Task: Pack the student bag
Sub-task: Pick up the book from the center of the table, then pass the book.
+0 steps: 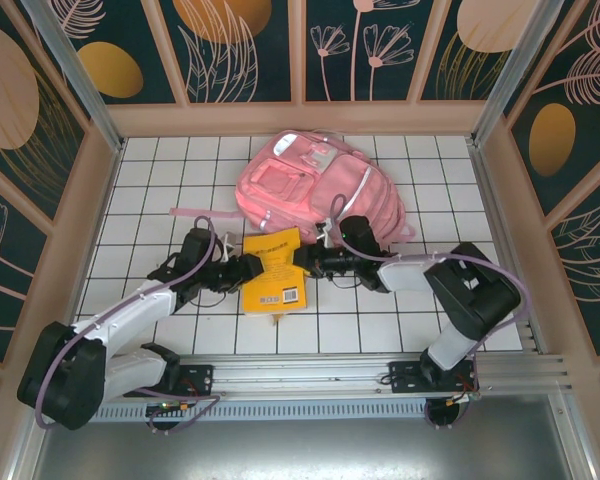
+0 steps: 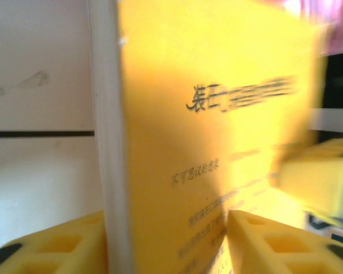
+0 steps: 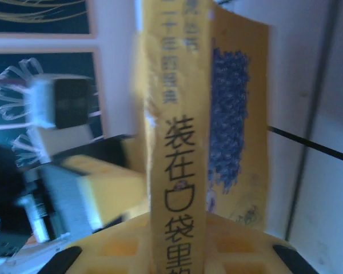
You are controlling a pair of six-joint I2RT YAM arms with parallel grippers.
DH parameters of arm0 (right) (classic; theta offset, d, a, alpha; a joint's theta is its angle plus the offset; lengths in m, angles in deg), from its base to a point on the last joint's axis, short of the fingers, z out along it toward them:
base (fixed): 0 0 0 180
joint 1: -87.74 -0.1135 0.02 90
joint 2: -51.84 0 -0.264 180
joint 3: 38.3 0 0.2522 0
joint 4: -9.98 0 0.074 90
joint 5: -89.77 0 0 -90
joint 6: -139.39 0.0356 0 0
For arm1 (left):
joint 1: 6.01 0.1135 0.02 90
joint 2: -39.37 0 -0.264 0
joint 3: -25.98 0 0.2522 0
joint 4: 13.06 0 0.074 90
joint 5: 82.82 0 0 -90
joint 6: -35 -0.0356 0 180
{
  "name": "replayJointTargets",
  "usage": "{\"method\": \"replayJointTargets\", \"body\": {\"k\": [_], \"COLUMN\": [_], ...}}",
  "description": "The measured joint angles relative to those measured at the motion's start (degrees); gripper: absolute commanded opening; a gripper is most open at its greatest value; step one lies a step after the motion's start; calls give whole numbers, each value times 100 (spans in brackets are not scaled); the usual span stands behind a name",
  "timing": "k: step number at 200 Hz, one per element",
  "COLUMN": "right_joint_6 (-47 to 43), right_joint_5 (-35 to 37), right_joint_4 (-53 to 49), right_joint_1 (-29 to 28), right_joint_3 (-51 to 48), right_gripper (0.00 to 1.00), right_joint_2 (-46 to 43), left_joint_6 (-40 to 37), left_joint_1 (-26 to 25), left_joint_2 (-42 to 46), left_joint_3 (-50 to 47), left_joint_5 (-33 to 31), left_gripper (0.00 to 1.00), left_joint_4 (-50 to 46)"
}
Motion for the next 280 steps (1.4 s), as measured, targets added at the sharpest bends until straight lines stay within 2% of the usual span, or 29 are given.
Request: {"method": "replayJointTargets", "body": {"k": [23, 66, 89, 157, 203, 226, 242, 262, 280], "right_joint_6": [-74, -623, -1049, -2205, -2730, -2909, -3053, -3202, -3265], "right_joint_5": [46, 308, 378, -87, -568, -682, -686, -680, -728], "right_joint_4": [-76, -1182, -1845, -3001, -3381, -3543, -3707, -3936, -4048], "right_joint_1": [-33, -247, -352, -352, -352, -352, -332, -201, -39], "right_joint_3": [2, 271, 673, 2114, 2848, 3060, 3169, 3185, 3182], "right_gripper": [0, 0, 0, 0, 0, 0, 0, 0, 0], "right_joint_2": [-323, -922, -1333, -2210, -2651, -2747, -2754, -2754, -2756], "left_joint_6": [-262, -754, -968, -1434, -1475, -1250, -1119, -997, -931], "left_joint_1": [-28, -48, -48, -48, -48, -48, -48, -48, -46], "left_joint_2": [-4, 356, 802, 1665, 2039, 2055, 2028, 2013, 1982], "left_joint_3": [192, 651, 835, 1888, 1996, 1803, 1720, 1714, 1714], "left_joint_5": [-144, -581, -562, -72, 603, 1082, 1443, 1768, 1899], "left_gripper": [70, 89, 98, 98, 97, 89, 72, 46, 30], "left_joint_4": [-385, -1207, -1314, -820, 461, 1366, 1871, 2293, 2413]}}
